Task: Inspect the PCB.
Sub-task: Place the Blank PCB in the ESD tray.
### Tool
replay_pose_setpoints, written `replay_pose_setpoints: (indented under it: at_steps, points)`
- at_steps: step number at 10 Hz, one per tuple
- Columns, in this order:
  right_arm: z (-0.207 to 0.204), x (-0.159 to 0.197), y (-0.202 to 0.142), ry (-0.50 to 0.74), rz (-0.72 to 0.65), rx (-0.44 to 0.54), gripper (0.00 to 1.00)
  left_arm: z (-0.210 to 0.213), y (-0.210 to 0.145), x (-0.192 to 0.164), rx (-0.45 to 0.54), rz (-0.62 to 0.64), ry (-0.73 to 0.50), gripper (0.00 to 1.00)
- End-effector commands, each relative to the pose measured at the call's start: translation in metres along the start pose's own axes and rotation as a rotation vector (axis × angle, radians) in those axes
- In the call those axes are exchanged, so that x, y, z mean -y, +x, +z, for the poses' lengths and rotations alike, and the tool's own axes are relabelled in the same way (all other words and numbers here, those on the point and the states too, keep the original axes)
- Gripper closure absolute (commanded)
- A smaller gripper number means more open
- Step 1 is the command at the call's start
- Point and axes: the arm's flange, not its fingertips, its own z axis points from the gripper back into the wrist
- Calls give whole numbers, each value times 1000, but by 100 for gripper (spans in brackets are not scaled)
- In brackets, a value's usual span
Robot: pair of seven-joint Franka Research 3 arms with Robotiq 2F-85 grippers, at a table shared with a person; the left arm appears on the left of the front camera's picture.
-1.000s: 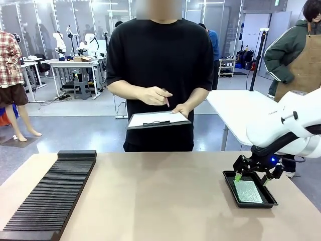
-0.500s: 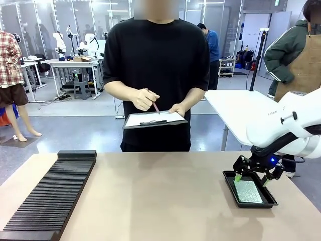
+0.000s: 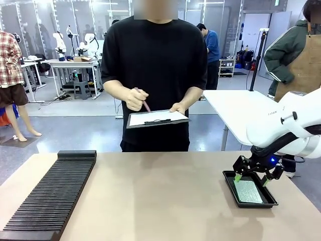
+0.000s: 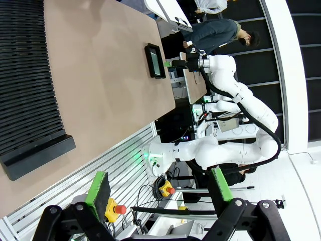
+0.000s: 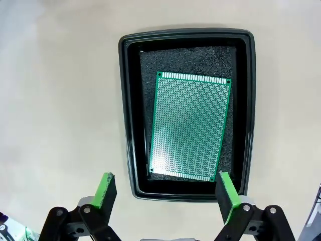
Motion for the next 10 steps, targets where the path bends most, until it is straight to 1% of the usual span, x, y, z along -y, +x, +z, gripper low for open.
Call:
replay_pose_setpoints:
  at_steps: [1,4,5,6,8,9,10]
  points:
    - [-1,0,2,7,5,-1,0,1,2,0,-2,-2,0,0]
    - [0,0,0,0,0,0,0,1,2,0,-2,-2,0,0]
    - [41,-4,1,64,1,-10,0,1,2,0,-2,-2,0,0]
    - [71,-4,0,109,11,-50,0,1,2,0,-2,-2,0,0]
    - [135,4,-5,135,63,-114,0,1,2,0,-2,-2,0,0]
    - [174,18,-12,146,43,-82,0,1,2,0,-2,-2,0,0]
    - [201,31,-25,165,44,-82,0,1,2,0,-2,-2,0,0]
